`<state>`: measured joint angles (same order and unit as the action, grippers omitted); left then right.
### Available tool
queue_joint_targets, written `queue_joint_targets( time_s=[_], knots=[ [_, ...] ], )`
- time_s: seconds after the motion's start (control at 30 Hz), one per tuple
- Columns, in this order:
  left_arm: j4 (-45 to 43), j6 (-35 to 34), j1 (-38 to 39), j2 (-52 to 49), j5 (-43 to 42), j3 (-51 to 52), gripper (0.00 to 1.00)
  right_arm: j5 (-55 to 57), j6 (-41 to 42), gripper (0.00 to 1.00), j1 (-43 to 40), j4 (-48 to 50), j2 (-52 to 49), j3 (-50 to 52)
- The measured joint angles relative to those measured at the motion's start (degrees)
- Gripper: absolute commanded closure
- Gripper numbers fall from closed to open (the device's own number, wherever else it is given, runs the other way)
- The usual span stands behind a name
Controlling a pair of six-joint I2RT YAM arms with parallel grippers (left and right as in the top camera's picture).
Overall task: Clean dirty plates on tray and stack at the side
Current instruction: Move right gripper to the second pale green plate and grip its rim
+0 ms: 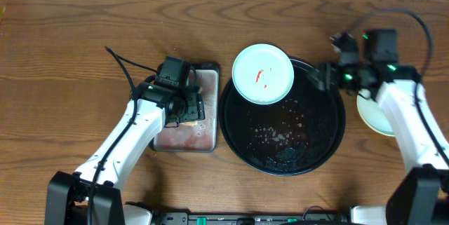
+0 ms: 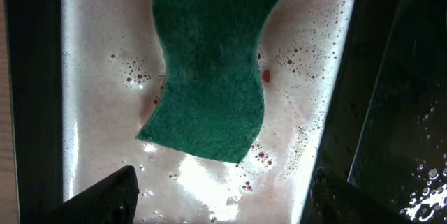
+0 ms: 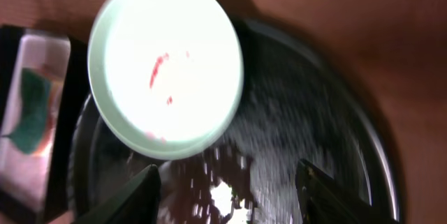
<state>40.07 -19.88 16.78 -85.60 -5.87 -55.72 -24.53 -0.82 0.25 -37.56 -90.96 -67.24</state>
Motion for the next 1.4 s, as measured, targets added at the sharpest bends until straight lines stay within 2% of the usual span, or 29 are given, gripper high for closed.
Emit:
queue_joint_targets(
  time_s=[0.2, 0.4, 0.47, 0.53, 0.6, 0.7, 0.93, 1.23, 1.4],
  knots=[
    [0.02, 0.00, 0.00, 0.00, 0.00, 0.00, 0.20, 6.88, -0.83, 0.61, 6.19, 10.27, -7.98, -1.11],
    [0.00, 0.00, 0.00, 0.00, 0.00, 0.00, 0.20, 9.70, 0.68, 0.60, 7.15, 16.41, -16.24, -1.09],
    [0.00, 0.00, 0.00, 0.00, 0.00, 0.00, 0.20, 10.05, 1.46, 0.63, 7.17, 17.59, -18.03, -1.09],
    [0.02, 0.00, 0.00, 0.00, 0.00, 0.00, 0.20, 10.32, 2.08, 0.71, 7.39, 18.16, -19.45, -1.09],
    [0.02, 0.00, 0.00, 0.00, 0.00, 0.00, 0.20, 10.45, 2.64, 0.84, 7.85, 18.27, -20.59, -1.09],
    [0.00, 0.00, 0.00, 0.00, 0.00, 0.00, 0.20, 10.34, 3.13, 0.98, 8.63, 18.53, -21.92, -1.09],
    [0.00, 0.00, 0.00, 0.00, 0.00, 0.00, 0.20, 9.66, 3.93, 0.99, 9.07, 14.71, -20.65, -1.31],
    [-0.07, 0.00, 0.00, 0.00, 0.00, 0.00, 0.20, 10.80, 3.56, 0.99, 7.28, -6.25, -6.78, -1.27],
    [-0.87, 0.00, 0.00, 0.00, 0.00, 0.00, 0.20, 10.97, 3.56, 0.99, 7.69, -7.21, -6.27, 0.26]
  ],
)
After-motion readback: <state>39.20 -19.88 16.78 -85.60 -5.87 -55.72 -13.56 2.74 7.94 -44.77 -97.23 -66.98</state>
